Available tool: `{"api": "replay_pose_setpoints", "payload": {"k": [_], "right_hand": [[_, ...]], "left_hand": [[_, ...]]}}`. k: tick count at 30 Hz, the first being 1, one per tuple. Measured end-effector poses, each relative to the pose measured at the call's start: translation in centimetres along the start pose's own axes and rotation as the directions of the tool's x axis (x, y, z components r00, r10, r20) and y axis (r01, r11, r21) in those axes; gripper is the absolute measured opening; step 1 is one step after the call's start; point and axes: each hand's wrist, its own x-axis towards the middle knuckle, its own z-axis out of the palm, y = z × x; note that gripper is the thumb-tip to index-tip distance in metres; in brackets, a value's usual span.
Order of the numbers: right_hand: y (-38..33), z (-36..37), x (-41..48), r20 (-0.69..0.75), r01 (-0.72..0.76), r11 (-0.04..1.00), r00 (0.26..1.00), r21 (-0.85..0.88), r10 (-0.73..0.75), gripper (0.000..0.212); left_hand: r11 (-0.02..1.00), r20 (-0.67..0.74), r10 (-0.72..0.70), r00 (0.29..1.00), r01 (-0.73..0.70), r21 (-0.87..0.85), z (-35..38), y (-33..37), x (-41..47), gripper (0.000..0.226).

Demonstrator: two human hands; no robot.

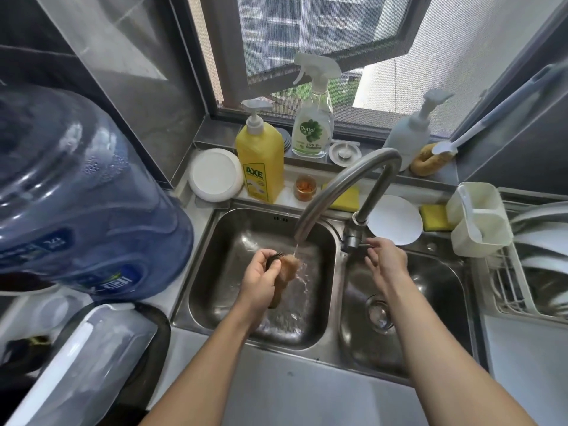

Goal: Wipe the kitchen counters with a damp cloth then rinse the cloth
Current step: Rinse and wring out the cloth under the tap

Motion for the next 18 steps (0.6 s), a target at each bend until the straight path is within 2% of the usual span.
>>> {"api": "replay_pose_setpoints", "payload": {"k": [3,4,5,6,7,9,11,14,16,18], "right_hand": [[1.6,-1.0,-0.3,0.009,0.008,0.991,1.0,-0.135,-0.007,0.02],[2.6,-1.0,-0.7,0.058,0.028,0.97,0.998,-0.242,-0.014,0.02],[3.7,-0.9,-1.1,0.168,0.087,0.928,0.985,-0.361,-0.027,0.026],[4.9,-0.7,-1.6,0.335,0.178,0.877,0.942,-0.447,-0.02,0.038],[5.8,-0.4,-2.1,0.508,0.258,0.837,0.861,-0.483,0.028,0.051],[7.0,0.4,-3.2,0.709,0.349,0.784,0.687,-0.513,0.158,0.056],[7.2,1.2,-4.1,0.767,0.418,0.735,0.605,-0.534,0.214,0.039],[7.2,1.6,-4.3,0.779,0.464,0.718,0.603,-0.519,0.173,0.023],[7.2,1.5,-4.4,0.783,0.464,0.752,0.613,-0.468,0.109,0.021],[7.1,1.4,-4.7,0.786,0.459,0.775,0.613,-0.435,0.078,0.019]], "left_hand": [[1.0,0.035,0.004,0.999,-0.003,-0.009,0.0,0.1,-0.3,0.018],[1.0,0.061,-0.007,0.998,0.008,-0.02,0.0,0.2,-0.4,0.019],[0.999,0.094,-0.014,0.995,0.017,-0.033,0.0,0.4,-0.5,0.019],[0.999,0.13,-0.018,0.991,0.024,-0.043,0.0,0.6,-0.6,0.02],[0.998,0.166,-0.021,0.986,0.03,-0.048,-0.1,0.8,-0.7,0.019],[0.997,0.23,-0.02,0.973,0.036,-0.068,-0.3,1.2,-0.8,0.016],[0.995,0.254,-0.002,0.967,0.028,-0.1,-0.4,1.6,-0.8,0.013],[0.998,0.174,0.022,0.984,-0.01,-0.068,-0.7,1.9,-0.4,0.013],[0.998,0.081,0.047,0.996,-0.051,0.047,-1.4,1.7,0.1,0.013],[0.959,0.044,0.098,0.994,-0.107,0.264,-2.2,1.3,0.6,0.013]]}}
